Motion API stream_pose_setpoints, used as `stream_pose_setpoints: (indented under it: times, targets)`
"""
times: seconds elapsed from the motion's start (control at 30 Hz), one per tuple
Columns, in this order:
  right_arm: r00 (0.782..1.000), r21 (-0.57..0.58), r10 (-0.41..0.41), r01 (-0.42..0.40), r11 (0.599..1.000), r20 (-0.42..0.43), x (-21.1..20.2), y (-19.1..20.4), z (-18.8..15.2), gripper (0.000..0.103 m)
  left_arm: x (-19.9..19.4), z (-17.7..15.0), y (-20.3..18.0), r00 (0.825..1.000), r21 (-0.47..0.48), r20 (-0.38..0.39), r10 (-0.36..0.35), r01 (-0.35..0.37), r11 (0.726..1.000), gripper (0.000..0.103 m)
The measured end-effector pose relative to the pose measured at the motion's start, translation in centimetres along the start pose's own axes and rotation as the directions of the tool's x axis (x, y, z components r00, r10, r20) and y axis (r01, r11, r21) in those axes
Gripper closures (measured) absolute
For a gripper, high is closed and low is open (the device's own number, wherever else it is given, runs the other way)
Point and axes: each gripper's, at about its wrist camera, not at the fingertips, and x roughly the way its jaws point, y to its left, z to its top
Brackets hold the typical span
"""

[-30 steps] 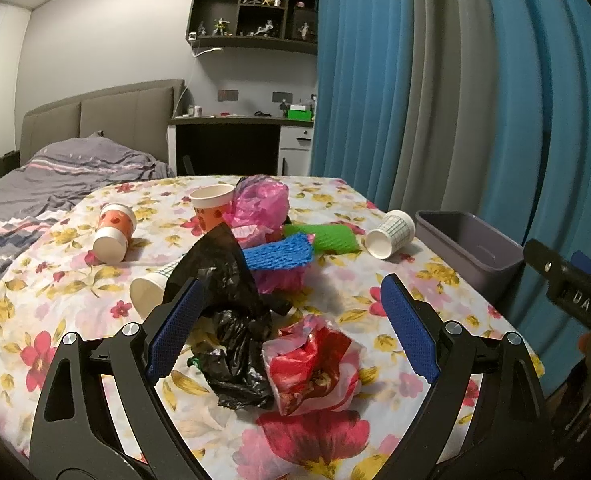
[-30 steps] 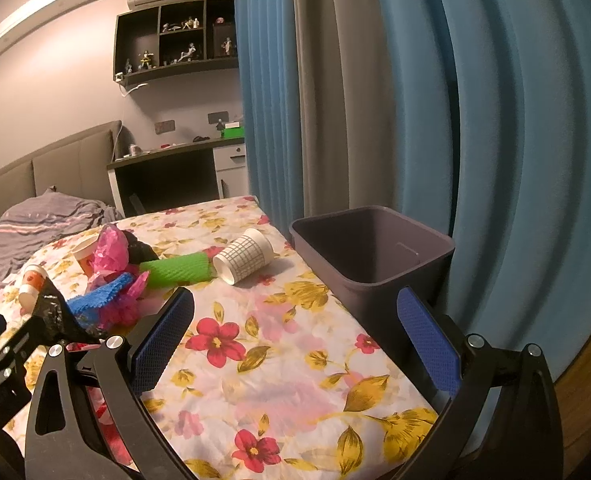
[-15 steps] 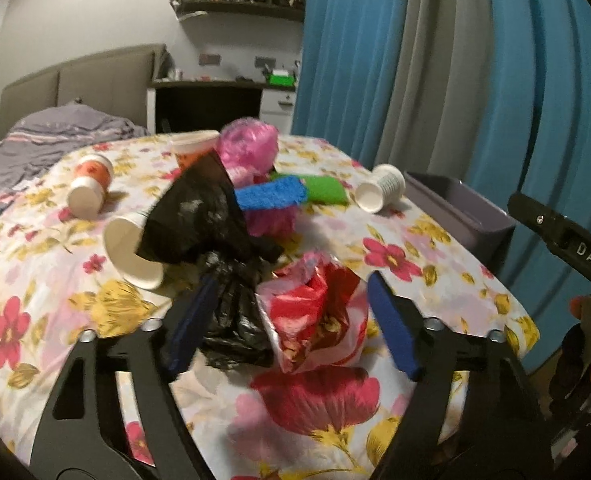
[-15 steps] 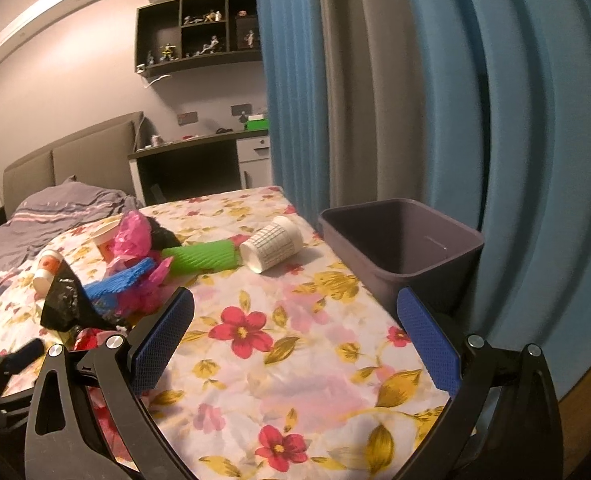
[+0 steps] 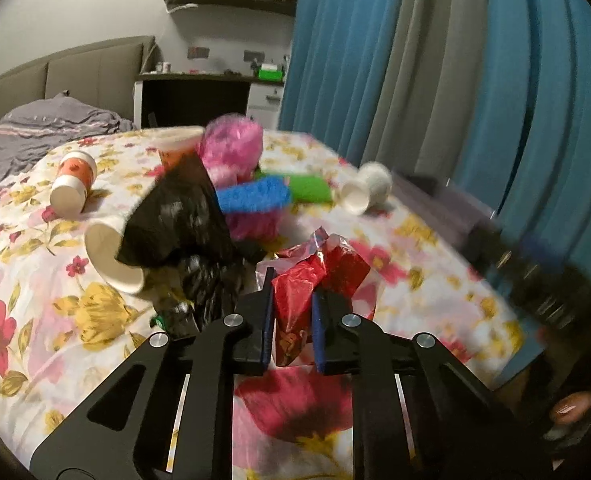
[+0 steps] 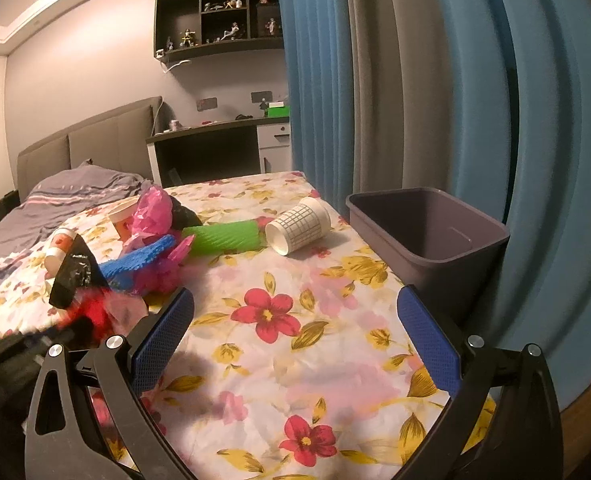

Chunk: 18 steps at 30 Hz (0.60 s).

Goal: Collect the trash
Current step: 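Close the left gripper on the red-and-white crumpled bag, then grasp the black plastic bag with the right gripper while the left lifts the red bag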

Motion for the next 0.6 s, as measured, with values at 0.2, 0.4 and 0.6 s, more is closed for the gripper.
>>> stream_pose_setpoints:
  times: [0.2, 0.4, 0.6]
  targets:
    - [0.998, -0.034, 0.056, -0.057, 0.998, -0.013, 0.4, 1.7, -0.5, 0.005, -3.8, 2.4, 2.1, 0.992, -0.076, 0.119, 0.041, -0.032, 0.997, 0.089]
    - [0.98, -0.071, 0.185, -0.19, 0.979, -0.067, 1.8, 5.3, -1.0, 0.011, -6.7, 3.3, 5.7, 0.96, -0.128, 0.199, 0.195, -0.172, 0.977, 0.089]
    - [0.942, -0.085, 0.305, -0.318, 0.944, -0.14, 3.2, 10.0, -1.5, 0.013, -8.1, 2.9, 8.9, 0.941, -0.198, 0.194, 0.277, -0.239, 0.951, 0.089]
